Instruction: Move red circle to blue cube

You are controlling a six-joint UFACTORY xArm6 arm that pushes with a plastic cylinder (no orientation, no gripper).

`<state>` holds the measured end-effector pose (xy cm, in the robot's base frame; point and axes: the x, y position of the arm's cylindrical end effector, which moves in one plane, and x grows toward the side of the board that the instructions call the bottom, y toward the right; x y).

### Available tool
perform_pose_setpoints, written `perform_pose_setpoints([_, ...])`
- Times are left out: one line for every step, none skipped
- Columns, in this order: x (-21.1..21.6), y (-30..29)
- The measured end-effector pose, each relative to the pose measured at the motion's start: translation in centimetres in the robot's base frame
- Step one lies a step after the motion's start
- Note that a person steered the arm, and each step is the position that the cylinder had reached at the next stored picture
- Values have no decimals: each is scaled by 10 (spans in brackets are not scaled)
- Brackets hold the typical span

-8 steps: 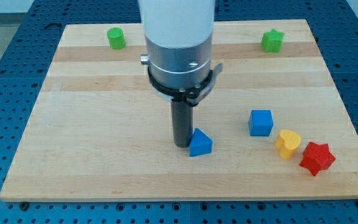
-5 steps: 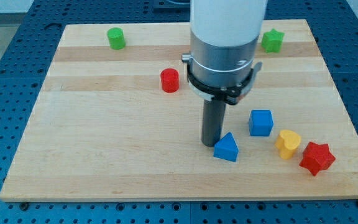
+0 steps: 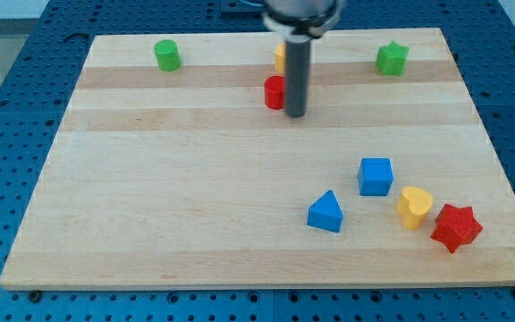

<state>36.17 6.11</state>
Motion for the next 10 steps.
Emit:
perform_pose_setpoints([-49,41])
perform_pose_setpoints([-77,-15])
perform_pose_setpoints([-44,-54])
perform_pose_setpoints([-31,-7])
perform_pose_setpoints([-43,-39])
perform_pose_setpoints([-64,-84])
perform_pose_setpoints([-52,-70])
perform_pose_setpoints([-33,-40])
perform_pose_setpoints([-19,-86])
perform_pose_setpoints([2,-88])
